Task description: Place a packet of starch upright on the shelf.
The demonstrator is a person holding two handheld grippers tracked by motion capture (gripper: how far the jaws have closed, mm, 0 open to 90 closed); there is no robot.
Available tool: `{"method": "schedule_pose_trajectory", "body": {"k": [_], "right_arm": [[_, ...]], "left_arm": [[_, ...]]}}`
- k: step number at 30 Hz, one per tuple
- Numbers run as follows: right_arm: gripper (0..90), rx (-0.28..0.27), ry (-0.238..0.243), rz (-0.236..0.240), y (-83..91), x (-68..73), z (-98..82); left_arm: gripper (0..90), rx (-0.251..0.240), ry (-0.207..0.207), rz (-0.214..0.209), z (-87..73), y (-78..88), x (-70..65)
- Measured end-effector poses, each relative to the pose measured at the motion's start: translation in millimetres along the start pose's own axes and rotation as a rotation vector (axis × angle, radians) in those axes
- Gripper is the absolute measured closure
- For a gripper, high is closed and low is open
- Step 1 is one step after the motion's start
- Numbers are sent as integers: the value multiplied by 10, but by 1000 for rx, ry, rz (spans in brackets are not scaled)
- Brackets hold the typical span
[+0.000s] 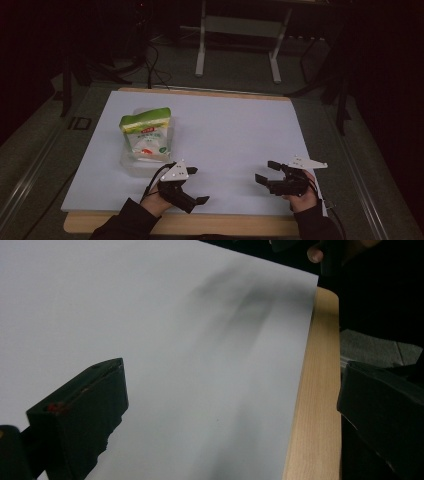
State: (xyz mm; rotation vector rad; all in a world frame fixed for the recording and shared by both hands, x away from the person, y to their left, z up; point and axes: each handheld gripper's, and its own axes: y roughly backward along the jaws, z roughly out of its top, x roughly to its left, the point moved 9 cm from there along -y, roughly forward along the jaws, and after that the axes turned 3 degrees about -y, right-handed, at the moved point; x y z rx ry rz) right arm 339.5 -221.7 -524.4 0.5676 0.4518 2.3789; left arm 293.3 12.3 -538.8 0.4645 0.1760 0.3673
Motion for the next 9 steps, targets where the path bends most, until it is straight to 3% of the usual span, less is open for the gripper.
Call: {"method": "schedule_pose_trajectory", "body": {"k": [9], "right_arm": [[174, 15, 14, -6, -44, -15, -35]], "left_arm": [[3, 4, -1, 2, -13, 0, 1]]}}
